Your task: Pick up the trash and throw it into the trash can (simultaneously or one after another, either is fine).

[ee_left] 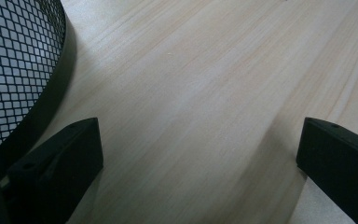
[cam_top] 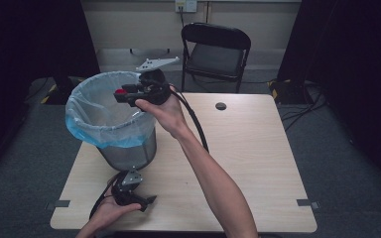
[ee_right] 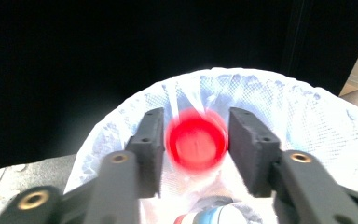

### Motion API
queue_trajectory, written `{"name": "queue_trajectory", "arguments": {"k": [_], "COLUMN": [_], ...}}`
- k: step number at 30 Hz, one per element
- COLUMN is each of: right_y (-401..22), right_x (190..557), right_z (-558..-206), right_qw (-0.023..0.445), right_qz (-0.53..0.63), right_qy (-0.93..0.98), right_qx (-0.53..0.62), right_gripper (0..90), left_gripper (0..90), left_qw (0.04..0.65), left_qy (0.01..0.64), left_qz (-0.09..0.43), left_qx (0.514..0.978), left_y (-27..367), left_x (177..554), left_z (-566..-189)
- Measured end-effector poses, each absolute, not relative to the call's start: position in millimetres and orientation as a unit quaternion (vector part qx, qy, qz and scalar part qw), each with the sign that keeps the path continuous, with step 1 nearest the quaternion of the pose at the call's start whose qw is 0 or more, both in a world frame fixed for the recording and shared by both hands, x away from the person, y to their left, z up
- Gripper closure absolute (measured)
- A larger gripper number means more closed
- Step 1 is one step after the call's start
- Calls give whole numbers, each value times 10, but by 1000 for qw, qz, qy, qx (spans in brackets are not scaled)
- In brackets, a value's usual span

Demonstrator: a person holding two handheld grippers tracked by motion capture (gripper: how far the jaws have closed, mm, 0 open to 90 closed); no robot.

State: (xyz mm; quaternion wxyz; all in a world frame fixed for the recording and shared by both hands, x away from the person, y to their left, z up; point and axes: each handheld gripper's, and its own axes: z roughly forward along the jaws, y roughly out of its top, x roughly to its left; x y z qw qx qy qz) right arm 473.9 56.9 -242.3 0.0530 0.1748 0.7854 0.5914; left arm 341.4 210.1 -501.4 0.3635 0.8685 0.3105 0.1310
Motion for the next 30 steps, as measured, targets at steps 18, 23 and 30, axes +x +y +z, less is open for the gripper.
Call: {"name": "queue_trajectory", "arguments": {"k": [18,23,30], "right_y": [356,223,4], "right_x": [4749,4726,4702], "right_z": [-2418,-2417,-2445], "right_qw": [103,113,125], "right_qz": [594,596,594], "right_qy": [768,763,759], "right_qx": [216,222,238], "right_gripper": [184,176,176], "left_gripper": [0,0,0], "left_qw": [363,364,363], "left_qy": [310,311,309], "left_qz": [132,132,132], "left_qx": [869,868,869], "left_y": [2102,2100,2102], "left_x": [3416,3414,3416], "left_z": [-5013,-5015,-5013]}}
